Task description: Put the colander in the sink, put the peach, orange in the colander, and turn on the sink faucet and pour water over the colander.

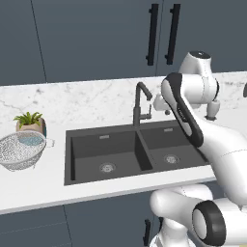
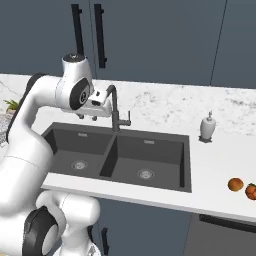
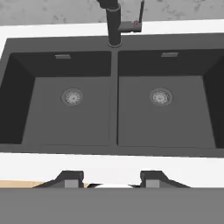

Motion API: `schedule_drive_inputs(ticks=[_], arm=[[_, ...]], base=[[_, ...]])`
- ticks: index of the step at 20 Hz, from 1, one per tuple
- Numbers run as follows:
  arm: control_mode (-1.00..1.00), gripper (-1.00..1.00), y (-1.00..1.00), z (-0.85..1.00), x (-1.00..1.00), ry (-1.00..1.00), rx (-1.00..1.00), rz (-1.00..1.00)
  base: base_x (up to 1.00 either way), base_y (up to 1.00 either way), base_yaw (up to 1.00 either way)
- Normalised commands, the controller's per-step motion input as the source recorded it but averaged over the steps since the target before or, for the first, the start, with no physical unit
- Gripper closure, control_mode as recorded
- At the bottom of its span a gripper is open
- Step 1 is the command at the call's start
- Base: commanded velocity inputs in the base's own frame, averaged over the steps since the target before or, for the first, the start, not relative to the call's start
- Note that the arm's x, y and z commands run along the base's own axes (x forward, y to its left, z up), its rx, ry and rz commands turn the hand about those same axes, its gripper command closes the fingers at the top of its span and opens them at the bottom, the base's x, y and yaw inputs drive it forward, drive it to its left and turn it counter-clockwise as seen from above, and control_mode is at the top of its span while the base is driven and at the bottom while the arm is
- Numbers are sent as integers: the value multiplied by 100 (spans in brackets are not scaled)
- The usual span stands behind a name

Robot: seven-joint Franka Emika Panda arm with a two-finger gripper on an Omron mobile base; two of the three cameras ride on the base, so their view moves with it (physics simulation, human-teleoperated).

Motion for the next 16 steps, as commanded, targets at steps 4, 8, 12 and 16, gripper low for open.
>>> schedule_drive_inputs(ticks=[4,8,12,16], arm=[[-100,-100,11,-10,-27,1,0,0],[-100,-100,81,-21,-56,0,0,0],[-100,-100,100,-16,-32,1,0,2],[-100,-100,100,-5,-12,0,0,0]], base=[[0,0,0],[0,0,0],[0,0,0],[0,0,0]])
